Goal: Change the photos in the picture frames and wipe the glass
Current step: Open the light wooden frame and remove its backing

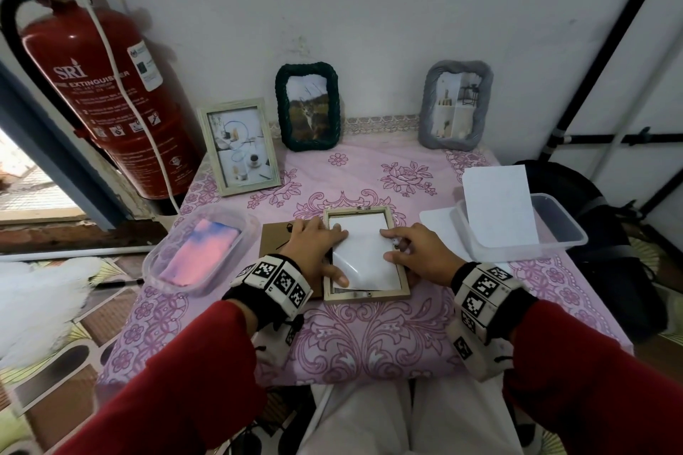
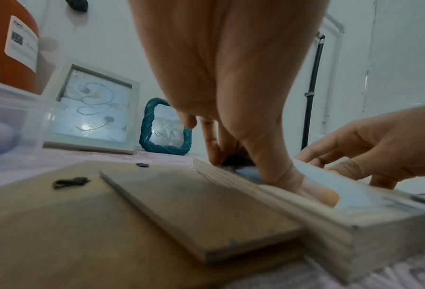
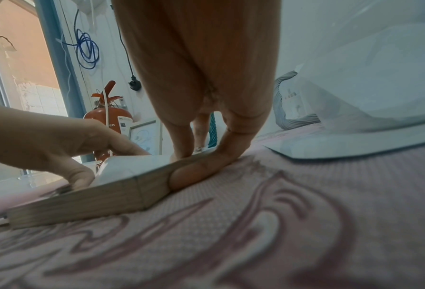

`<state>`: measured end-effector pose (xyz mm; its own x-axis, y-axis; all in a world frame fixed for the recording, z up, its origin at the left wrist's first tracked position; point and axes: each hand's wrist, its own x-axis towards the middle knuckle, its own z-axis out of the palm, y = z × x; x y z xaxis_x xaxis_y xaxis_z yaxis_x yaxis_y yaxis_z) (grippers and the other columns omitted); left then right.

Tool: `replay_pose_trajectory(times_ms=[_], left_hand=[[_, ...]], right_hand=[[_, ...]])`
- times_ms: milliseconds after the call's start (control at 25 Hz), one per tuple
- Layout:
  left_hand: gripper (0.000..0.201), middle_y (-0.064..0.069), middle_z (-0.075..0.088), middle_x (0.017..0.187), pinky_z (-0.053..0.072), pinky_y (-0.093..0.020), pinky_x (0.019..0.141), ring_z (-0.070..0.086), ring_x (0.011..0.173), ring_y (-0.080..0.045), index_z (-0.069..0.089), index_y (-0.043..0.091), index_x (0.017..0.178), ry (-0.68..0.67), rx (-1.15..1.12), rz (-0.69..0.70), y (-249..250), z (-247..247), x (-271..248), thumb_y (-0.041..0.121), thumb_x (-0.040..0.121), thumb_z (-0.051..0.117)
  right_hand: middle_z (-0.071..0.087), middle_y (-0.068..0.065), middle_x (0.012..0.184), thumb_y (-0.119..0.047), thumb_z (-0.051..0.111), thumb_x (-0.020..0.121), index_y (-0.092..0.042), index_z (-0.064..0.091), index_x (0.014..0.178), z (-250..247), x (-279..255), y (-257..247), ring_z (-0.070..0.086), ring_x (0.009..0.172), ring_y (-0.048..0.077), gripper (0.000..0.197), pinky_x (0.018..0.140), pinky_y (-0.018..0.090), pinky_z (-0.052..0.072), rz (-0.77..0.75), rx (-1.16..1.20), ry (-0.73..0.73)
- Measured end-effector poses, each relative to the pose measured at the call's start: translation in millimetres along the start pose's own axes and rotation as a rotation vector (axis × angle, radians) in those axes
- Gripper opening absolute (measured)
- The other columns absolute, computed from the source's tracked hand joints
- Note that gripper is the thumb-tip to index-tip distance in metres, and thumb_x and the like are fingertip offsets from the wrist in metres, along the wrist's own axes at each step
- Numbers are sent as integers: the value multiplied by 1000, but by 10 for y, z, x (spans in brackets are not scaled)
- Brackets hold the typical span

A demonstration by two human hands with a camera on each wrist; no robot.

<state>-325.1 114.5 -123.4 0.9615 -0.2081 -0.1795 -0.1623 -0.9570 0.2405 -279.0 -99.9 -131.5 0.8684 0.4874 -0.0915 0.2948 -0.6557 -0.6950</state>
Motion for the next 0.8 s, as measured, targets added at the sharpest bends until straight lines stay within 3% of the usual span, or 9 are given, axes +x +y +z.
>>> replay_pose_trajectory(times_ms=[160, 320, 400, 480, 560, 640, 760, 800], left_hand=[[86, -15, 42, 121, 27, -27, 100, 36, 119, -29, 40, 17, 140, 28, -178, -22, -31, 28, 23, 35, 66, 80], [93, -15, 26, 152, 19, -20, 111, 24, 141, -23, 34, 10, 143, -18, -401, -5, -65, 21, -9, 18, 64, 84], [94, -10, 16, 155, 18, -22, 116, 18, 144, -14, 30, 8, 144, -31, -474, 17, -37, 39, -43, 15, 66, 83], [89, -4, 17, 156, 25, -24, 114, 25, 141, -12, 27, 10, 145, 18, -653, -17, 25, 61, -78, 17, 73, 78], [82, -4, 28, 152, 41, -29, 104, 46, 125, -15, 23, 11, 146, 121, -912, -66, 88, 75, -92, 11, 80, 71], [77, -5, 41, 143, 52, -29, 91, 57, 103, -17, 23, 8, 146, 244, -1035, -123, 137, 80, -80, 3, 83, 66], [69, -3, 52, 115, 49, -4, 64, 55, 83, -9, 31, 5, 140, 388, -1087, -248, 182, 73, -43, 0, 81, 67], [65, -5, 54, 106, 47, -3, 60, 54, 82, -8, 35, 3, 136, 402, -1115, -292, 191, 69, -32, -1, 80, 67]], right_hand=[[47, 8, 95, -14, 67, 84, -10, 54, 129, -9, 4, -3, 47, 86, 15, 48, 64, 9, 34, 3, 13, -3], [48, 8, 87, -13, 68, 84, -7, 55, 128, -9, 5, 12, 48, 80, 16, 46, 62, 2, 35, -5, 13, -4], [48, 8, 88, -14, 68, 83, -8, 55, 128, -5, 4, 11, 48, 81, 15, 47, 62, 1, 35, -1, 11, 2], [47, 8, 92, -15, 68, 84, -9, 54, 129, 4, 8, 4, 47, 83, 15, 48, 60, 8, 33, 7, -5, -2], [45, 7, 96, -16, 67, 84, -12, 53, 130, 10, 7, 2, 47, 85, 16, 49, 63, 12, 32, 13, -18, -8], [44, 7, 97, -17, 67, 84, -13, 53, 131, 7, -1, 4, 47, 86, 15, 49, 64, 13, 32, 14, -22, -10], [49, 7, 93, -17, 67, 84, -13, 54, 130, -3, -17, -3, 46, 87, 15, 48, 70, 16, 31, 14, -9, -13], [51, 8, 91, -17, 67, 84, -12, 54, 129, -4, -23, -8, 46, 86, 14, 47, 70, 17, 30, 14, -1, -12]])
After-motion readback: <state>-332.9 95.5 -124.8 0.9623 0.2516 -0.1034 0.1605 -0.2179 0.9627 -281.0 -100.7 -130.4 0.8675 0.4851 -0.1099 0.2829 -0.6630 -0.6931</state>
